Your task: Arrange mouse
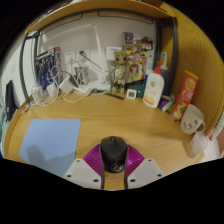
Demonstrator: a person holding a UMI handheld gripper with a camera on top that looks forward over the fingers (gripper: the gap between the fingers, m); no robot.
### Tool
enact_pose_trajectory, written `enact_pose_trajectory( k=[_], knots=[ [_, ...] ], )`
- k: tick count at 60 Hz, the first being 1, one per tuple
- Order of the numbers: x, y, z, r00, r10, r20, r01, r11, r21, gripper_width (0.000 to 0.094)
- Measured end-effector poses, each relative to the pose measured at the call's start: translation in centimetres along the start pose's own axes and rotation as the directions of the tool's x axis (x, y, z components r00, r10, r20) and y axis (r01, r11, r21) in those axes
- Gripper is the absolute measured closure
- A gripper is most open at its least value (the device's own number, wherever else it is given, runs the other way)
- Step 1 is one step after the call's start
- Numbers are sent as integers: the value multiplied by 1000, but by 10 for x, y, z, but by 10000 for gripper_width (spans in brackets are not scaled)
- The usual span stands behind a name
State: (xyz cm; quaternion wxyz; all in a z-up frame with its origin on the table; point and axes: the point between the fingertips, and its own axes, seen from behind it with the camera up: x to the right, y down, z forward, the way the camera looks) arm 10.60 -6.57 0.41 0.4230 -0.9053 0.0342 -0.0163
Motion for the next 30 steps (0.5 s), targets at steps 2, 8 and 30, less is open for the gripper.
enact_pose_trajectory(
  k=[2,8,30],
  knots=[
    [4,-15,-7,1000,-4,-25,4,1000,20,679],
    [3,-84,-40,996,38,-75,-28,991,133,678],
    [-121,-244,-129,999,38,2,-36,931,363,678]
  ],
)
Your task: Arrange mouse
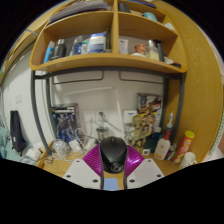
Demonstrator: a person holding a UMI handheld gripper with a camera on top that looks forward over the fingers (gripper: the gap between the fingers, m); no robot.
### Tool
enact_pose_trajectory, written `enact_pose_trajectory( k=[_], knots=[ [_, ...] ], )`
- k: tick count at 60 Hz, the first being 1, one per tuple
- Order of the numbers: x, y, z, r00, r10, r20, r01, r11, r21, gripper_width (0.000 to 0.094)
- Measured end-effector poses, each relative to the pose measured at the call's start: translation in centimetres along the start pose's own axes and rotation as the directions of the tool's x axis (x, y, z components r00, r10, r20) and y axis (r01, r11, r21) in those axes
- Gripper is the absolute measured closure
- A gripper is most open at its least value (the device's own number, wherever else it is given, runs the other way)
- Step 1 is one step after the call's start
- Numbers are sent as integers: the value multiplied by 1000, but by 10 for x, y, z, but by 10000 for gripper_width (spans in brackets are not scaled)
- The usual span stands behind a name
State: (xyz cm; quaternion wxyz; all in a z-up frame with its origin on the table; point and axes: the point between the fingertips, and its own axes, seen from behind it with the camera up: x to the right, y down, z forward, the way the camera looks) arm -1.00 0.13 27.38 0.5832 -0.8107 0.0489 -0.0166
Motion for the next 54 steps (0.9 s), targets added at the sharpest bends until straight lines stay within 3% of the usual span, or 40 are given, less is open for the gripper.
enact_pose_trajectory(
  k=[14,26,38,52,53,54],
  knots=[
    [-93,111,33,997,32,72,-19,984,-179,680],
    [-108,217,53,997,10,77,16,944,-329,681],
    [-111,272,53,998,1,67,27,907,-420,665],
    [-112,275,48,998,9,61,20,892,-452,477],
    [-113,276,47,998,18,62,13,887,-462,455],
    [-114,276,46,998,27,62,5,883,-470,366]
  ],
)
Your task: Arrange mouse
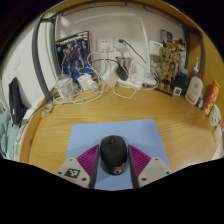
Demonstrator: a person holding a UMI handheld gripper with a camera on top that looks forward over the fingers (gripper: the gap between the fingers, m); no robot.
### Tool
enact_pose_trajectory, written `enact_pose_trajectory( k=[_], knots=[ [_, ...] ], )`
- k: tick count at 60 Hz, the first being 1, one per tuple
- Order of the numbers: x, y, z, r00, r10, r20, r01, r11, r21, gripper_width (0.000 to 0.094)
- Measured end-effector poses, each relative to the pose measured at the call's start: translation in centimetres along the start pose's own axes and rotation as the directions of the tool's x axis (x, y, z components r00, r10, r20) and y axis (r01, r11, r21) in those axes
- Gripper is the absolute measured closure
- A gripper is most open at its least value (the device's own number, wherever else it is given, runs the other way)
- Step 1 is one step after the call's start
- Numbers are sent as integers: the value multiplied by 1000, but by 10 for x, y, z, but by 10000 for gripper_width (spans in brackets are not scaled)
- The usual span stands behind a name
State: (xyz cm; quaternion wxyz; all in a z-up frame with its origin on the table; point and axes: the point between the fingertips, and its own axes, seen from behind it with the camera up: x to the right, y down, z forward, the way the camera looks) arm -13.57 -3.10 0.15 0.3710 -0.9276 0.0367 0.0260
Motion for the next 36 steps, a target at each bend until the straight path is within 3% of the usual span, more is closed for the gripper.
enact_pose_trajectory(
  k=[2,4,6,36],
  knots=[
    [1,-2,-4,1000,14,1,-14,1000,-2,343],
    [4,-8,-10,1000,16,-7,-16,1000,10,191],
    [7,-15,-18,1000,7,-17,-6,1000,23,131],
    [-2,-141,-213,1000,-22,-2,22,981,192,101]
  ],
)
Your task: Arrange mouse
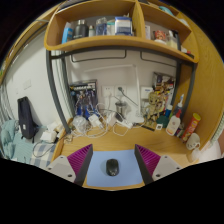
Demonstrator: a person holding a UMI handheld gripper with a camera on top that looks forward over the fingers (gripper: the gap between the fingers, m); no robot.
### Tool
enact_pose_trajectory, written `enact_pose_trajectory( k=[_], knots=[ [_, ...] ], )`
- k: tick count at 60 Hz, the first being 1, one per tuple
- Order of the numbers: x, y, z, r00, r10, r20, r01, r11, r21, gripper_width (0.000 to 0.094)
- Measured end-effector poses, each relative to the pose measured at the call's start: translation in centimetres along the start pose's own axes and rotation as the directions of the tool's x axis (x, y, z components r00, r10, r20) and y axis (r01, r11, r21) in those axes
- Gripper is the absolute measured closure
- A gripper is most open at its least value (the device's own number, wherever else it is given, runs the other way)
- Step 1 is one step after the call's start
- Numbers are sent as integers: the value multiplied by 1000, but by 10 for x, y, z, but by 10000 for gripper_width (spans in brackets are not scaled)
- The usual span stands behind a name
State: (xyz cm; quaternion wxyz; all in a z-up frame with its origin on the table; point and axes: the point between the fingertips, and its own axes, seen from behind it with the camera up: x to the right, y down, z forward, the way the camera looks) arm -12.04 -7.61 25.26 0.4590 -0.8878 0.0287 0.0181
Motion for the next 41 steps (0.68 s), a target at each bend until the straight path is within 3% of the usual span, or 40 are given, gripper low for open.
enact_pose_trajectory(
  k=[12,41],
  knots=[
    [-5,-20,-48,999,26,28,-27,999,28,99],
    [11,-40,-90,1000,2,-9,-1,995,101,104]
  ],
)
